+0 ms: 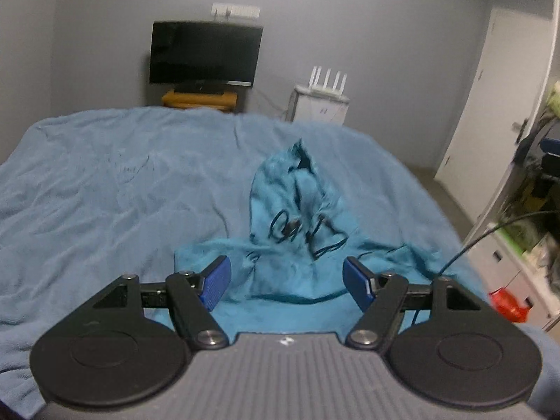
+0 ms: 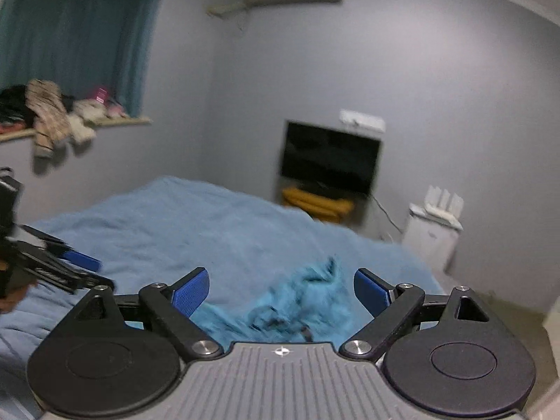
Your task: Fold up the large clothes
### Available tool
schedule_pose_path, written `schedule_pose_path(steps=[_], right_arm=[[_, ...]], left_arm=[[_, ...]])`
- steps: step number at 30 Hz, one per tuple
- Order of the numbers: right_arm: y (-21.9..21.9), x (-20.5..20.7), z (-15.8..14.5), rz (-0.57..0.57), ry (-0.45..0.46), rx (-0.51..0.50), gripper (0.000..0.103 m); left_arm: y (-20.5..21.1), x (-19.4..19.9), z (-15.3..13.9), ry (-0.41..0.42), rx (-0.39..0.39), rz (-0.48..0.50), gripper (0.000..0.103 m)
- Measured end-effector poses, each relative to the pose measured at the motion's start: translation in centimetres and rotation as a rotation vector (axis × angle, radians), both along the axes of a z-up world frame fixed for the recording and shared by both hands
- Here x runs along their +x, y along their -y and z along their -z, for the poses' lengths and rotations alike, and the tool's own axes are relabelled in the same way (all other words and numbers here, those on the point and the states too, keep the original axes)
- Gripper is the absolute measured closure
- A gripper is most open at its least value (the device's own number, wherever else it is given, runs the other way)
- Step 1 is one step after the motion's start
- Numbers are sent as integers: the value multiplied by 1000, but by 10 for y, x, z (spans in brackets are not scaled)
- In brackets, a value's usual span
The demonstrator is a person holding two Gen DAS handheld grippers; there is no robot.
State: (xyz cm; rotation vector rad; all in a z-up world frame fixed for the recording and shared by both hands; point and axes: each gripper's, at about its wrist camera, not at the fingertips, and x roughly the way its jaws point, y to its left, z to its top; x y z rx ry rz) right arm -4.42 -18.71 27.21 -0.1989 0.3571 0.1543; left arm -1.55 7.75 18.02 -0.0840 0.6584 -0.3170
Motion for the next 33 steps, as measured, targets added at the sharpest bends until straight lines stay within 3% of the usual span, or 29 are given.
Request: schedule_pose_path(steps=[8, 14, 20, 26, 33], right_arm=[[73, 115, 110, 217, -119, 132, 17], [97, 193, 187, 290, -195, 152, 20], [98, 260, 240, 302, -250, 152, 23], [99, 331, 290, 302, -260, 193, 39], [107, 421, 348, 314, -289, 324, 37]], left_arm=[[51, 137, 78, -100, 113, -38, 33], [75, 202, 130, -160, 178, -52, 33], [90, 237, 177, -170, 276, -49, 33], [84, 255, 222, -197, 272, -50, 33], [78, 264, 247, -186, 299, -27, 33]])
